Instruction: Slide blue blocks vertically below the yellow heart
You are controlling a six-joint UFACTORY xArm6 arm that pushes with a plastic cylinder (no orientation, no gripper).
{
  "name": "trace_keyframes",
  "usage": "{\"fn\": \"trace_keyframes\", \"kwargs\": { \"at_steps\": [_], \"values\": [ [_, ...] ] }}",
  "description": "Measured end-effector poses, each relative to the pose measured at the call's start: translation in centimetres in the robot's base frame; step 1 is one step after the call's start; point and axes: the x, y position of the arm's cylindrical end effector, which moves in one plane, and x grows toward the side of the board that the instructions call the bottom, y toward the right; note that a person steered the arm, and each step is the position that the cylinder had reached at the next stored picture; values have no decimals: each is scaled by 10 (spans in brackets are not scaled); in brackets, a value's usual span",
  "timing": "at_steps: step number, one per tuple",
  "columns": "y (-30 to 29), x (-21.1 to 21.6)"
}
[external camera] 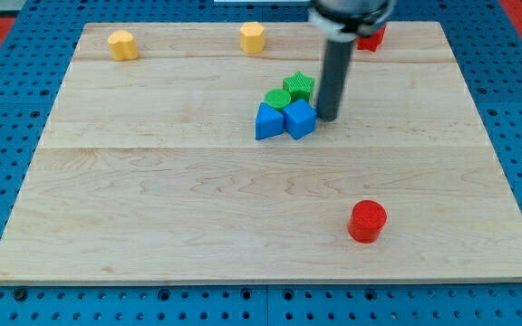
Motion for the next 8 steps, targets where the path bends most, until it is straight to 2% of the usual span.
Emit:
{"fn": "trace_keyframes", "kwargs": {
  "at_steps": [1, 2, 3, 4, 8],
  "values": [
    [-86, 23],
    [-135, 10],
    [-182, 26],
    [-172, 44],
    [-174, 48]
  ]
}}
